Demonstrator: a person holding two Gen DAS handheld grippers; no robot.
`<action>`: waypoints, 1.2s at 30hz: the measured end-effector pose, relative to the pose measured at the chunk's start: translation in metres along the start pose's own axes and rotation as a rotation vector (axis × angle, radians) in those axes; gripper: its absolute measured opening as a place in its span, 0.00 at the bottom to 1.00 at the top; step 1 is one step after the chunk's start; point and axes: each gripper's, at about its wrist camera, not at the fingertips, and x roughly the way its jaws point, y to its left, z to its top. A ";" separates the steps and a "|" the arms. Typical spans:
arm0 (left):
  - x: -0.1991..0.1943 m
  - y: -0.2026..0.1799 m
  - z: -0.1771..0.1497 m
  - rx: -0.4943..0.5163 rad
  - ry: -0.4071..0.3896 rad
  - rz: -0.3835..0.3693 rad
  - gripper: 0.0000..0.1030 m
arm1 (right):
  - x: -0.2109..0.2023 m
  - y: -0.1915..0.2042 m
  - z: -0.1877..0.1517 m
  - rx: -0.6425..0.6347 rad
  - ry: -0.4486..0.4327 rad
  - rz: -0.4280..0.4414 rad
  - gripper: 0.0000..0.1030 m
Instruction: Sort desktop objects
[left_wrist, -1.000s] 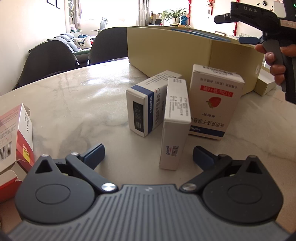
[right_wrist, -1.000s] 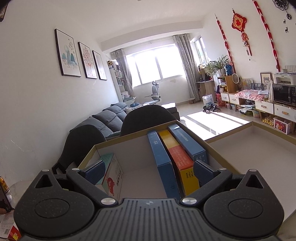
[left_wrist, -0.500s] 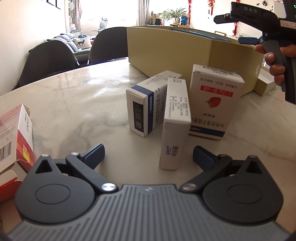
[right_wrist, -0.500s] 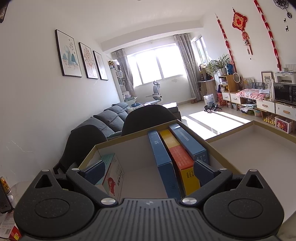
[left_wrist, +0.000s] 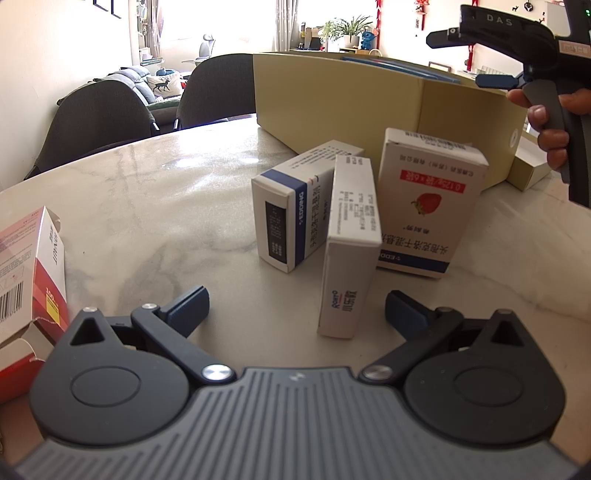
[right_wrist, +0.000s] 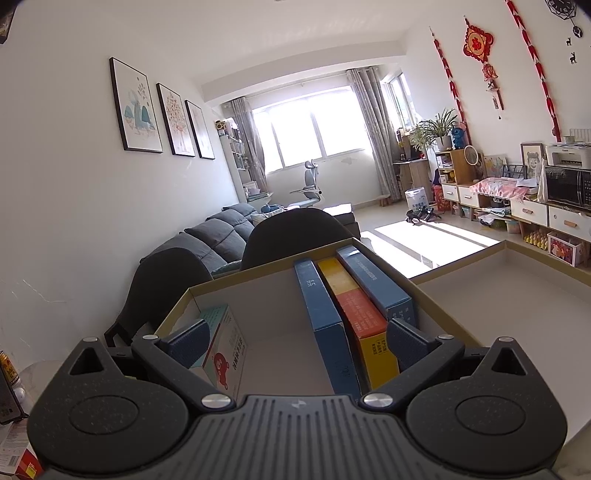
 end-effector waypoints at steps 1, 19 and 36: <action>0.000 0.000 0.000 0.000 0.000 0.000 1.00 | 0.000 0.000 0.000 0.000 0.000 0.001 0.99; 0.000 0.000 0.000 0.000 0.000 0.000 1.00 | 0.005 0.002 -0.001 -0.002 -0.002 0.001 0.99; 0.000 0.000 0.000 0.000 0.000 0.000 1.00 | 0.001 0.007 0.001 -0.009 -0.001 -0.005 0.99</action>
